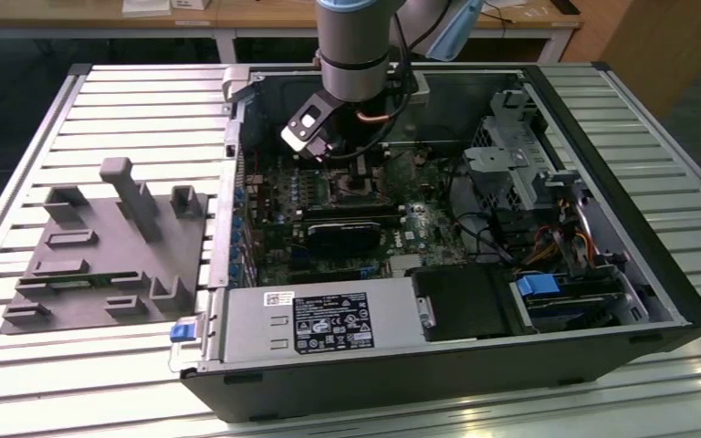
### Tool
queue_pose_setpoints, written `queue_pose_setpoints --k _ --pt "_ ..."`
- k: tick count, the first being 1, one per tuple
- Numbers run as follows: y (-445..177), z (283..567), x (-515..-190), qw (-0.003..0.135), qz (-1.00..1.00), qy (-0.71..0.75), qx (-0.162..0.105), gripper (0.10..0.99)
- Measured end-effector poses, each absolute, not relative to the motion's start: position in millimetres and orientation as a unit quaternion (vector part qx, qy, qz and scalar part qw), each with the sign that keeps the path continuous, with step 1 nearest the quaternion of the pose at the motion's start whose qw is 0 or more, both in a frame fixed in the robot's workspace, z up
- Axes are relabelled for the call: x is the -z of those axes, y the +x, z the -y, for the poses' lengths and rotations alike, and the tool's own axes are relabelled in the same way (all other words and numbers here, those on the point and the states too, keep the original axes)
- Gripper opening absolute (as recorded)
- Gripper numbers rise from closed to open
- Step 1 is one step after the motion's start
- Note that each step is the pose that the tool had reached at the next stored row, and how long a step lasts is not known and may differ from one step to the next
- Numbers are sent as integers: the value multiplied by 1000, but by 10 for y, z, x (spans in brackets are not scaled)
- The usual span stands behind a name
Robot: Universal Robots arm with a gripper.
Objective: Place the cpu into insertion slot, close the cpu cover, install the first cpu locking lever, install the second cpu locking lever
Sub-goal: 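Place the cpu into insertion slot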
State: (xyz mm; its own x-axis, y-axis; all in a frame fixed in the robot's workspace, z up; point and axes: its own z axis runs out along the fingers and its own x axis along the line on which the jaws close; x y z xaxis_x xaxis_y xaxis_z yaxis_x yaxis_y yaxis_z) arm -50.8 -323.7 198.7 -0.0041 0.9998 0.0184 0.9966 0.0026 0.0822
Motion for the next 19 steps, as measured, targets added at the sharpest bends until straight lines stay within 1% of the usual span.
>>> queue_pose_setpoints --k 8,19 --pt "-508 3237 -2078 23 -708 705 -35 102" --pt "-508 3237 -2398 23 -708 705 -35 102"
